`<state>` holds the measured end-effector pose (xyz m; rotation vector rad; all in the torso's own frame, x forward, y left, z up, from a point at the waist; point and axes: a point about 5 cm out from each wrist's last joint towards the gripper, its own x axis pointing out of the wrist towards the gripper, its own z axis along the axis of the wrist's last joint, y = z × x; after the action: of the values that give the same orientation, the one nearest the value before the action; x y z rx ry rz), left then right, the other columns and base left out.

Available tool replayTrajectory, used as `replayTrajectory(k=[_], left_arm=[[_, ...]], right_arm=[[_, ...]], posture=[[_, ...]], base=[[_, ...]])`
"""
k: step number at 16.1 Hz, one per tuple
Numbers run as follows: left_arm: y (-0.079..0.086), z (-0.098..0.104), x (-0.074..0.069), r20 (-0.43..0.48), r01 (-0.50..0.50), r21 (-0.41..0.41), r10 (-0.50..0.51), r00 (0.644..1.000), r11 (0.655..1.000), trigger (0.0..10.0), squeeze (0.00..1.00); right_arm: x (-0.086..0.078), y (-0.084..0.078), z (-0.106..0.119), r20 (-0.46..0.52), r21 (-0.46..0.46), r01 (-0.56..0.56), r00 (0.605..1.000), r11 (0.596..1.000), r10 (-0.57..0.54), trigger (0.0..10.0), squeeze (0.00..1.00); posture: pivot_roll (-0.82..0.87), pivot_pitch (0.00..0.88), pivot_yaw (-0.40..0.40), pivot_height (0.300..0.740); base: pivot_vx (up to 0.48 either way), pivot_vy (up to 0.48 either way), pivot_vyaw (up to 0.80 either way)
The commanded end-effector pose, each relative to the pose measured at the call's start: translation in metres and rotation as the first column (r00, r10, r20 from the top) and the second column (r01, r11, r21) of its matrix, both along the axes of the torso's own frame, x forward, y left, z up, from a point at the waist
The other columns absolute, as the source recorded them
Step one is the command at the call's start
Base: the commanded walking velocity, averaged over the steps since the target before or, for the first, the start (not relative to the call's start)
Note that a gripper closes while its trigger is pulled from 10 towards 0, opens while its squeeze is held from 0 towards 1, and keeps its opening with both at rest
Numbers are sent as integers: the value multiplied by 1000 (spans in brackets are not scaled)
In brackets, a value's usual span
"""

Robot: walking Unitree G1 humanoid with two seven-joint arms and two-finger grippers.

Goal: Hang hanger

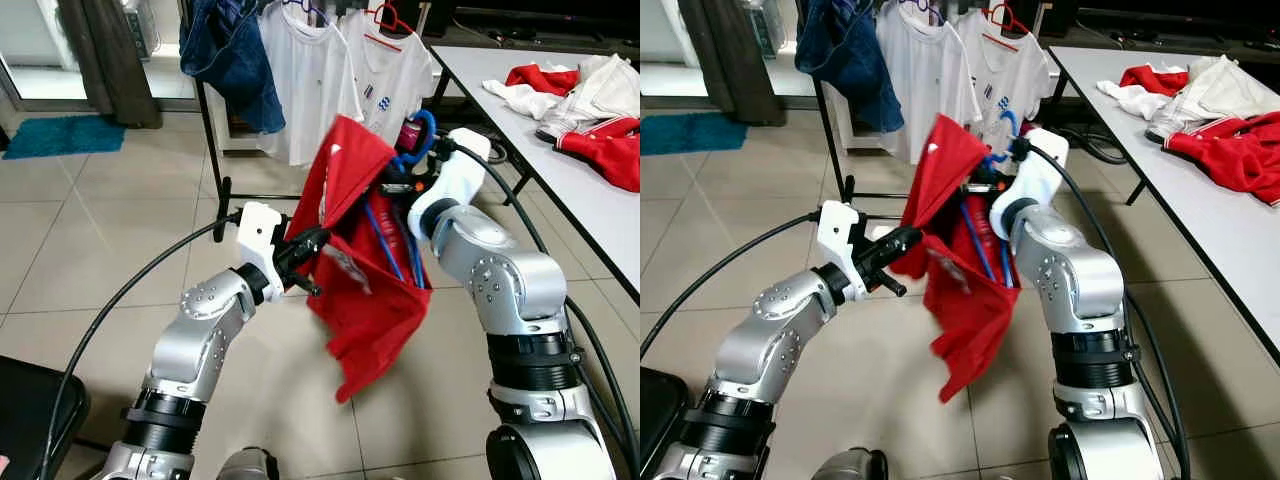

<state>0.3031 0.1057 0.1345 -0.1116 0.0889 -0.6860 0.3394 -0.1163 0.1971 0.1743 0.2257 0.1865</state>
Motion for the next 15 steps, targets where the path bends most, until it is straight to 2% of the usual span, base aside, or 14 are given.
replayTrajectory(k=[1, 4, 7, 8, 10, 12, 13, 14, 15], left_arm=[[7, -5, 3, -11, -69, 24, 69, 998, 997, 0, 0], [8, -4, 5, -2, -101, 22, 101, 995, 995, 0, 0], [7, 1, 9, 28, -146, 0, 146, 989, 989, 0, 0], [8, 3, 11, 40, -172, -8, 172, 984, 985, 0, 0], [10, 0, 12, 33, -184, 20, 183, 982, 983, 0, 0], [8, -5, 12, 20, -185, 42, 184, 983, 982, 0, 0], [3, -8, 11, 7, -159, 61, 159, 987, 985, 0, 0], [-2, -9, 9, 3, -138, 59, 138, 990, 989, 0, 0], [-4, -8, 10, 7, -143, 50, 143, 990, 988, 0, 0]], right_arm=[[5, -23, 7, 36, -10, 161, 986, 987, -160, 10000, 0], [3, -16, -8, -39, -99, 51, 998, 994, -55, 10000, 0], [1, -23, -32, -114, -169, 95, 987, 981, -115, 10000, 0], [1, -30, -38, -120, -189, 137, 980, 972, -161, 10000, 0], [4, -37, -26, -54, -146, 202, 976, 968, -211, 10000, 0], [8, -37, -17, -7, -122, 214, 976, 969, -216, 10000, 0], [7, -26, -18, -26, -129, 121, 992, 984, -125, 10000, 0], [-1, -4, -32, -109, -229, -113, 990, 967, 90, 10000, 0], [-12, 8, -46, -176, -289, -256, 961, 922, 212, 10000, 0]], posture=[[56, 11, -25, 740], [52, 7, -29, 740], [52, 4, -34, 740], [54, 4, -37, 740], [51, 4, -35, 740], [50, 4, -34, 740], [45, 4, -33, 740], [43, 4, -32, 740], [44, 4, -33, 740]], base=[[0, 0, 0], [0, 0, 0], [0, 0, 0], [0, 0, 0], [0, 0, 0], [0, 0, 0], [0, 0, 0], [0, 0, 0], [0, 0, 0]])
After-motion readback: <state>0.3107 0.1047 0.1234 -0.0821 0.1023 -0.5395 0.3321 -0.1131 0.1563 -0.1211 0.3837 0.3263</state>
